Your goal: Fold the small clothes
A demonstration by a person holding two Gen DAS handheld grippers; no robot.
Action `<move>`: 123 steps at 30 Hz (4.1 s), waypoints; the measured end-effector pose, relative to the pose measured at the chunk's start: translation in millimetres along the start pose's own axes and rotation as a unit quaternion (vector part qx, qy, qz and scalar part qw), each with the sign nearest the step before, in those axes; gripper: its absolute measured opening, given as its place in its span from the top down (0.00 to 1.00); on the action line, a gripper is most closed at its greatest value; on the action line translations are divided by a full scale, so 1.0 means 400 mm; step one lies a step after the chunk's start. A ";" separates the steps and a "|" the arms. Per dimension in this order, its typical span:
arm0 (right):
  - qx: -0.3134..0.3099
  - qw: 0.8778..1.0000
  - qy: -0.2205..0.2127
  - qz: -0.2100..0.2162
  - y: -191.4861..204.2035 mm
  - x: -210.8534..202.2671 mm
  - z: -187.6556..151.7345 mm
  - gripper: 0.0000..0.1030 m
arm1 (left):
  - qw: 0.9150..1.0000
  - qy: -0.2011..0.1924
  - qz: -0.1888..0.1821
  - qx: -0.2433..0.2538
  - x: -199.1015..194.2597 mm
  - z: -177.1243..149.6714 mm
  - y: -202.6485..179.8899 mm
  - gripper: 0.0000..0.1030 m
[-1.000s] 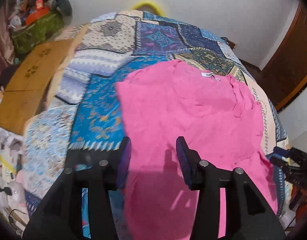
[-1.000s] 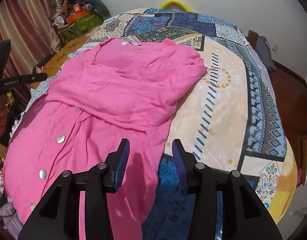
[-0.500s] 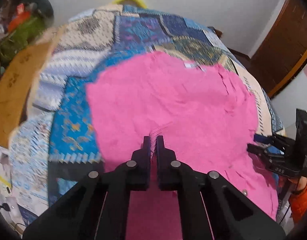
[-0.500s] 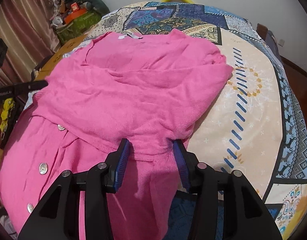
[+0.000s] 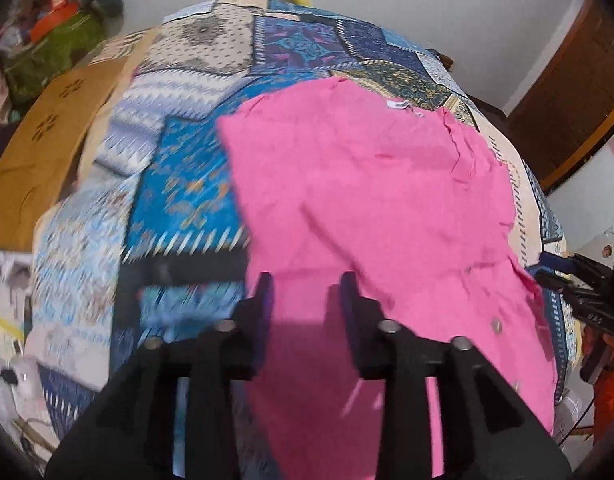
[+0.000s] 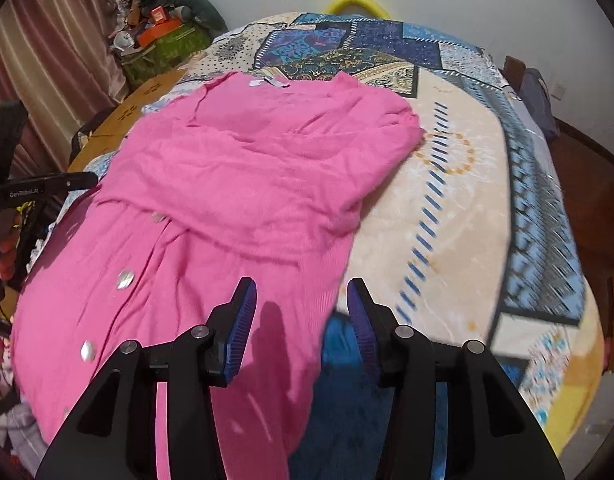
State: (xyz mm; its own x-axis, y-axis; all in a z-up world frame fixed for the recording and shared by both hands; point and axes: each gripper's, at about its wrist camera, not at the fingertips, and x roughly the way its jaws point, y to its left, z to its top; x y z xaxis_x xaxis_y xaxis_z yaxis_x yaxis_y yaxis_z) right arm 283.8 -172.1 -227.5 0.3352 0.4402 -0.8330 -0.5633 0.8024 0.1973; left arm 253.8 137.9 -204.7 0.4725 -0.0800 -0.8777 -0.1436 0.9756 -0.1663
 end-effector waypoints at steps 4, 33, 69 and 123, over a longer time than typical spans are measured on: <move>0.009 1.000 0.007 0.008 -0.003 -0.032 -0.045 0.53 | 1.000 0.007 0.001 -0.022 -0.042 -0.075 0.039 0.59; 0.024 0.999 0.002 0.031 0.019 0.019 0.025 0.84 | 0.999 -0.026 0.006 0.026 -0.069 -0.017 -0.012 0.95; 0.040 0.996 -0.021 0.073 0.082 -0.181 -0.204 0.95 | 0.998 -0.048 -0.019 0.018 -0.297 -0.340 -0.030 0.95; -0.012 0.998 -0.055 0.011 -0.056 0.018 0.235 0.57 | 0.998 -0.041 0.014 0.051 0.049 0.227 0.026 0.40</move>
State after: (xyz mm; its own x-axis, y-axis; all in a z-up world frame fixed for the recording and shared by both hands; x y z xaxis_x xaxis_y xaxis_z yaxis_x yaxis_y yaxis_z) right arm 369.7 -149.2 -189.4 0.4027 0.5002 -0.7666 -0.5893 0.7825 0.2010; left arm 340.5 165.3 -183.0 0.5403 -0.0389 -0.8406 -0.0706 0.9933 -0.0913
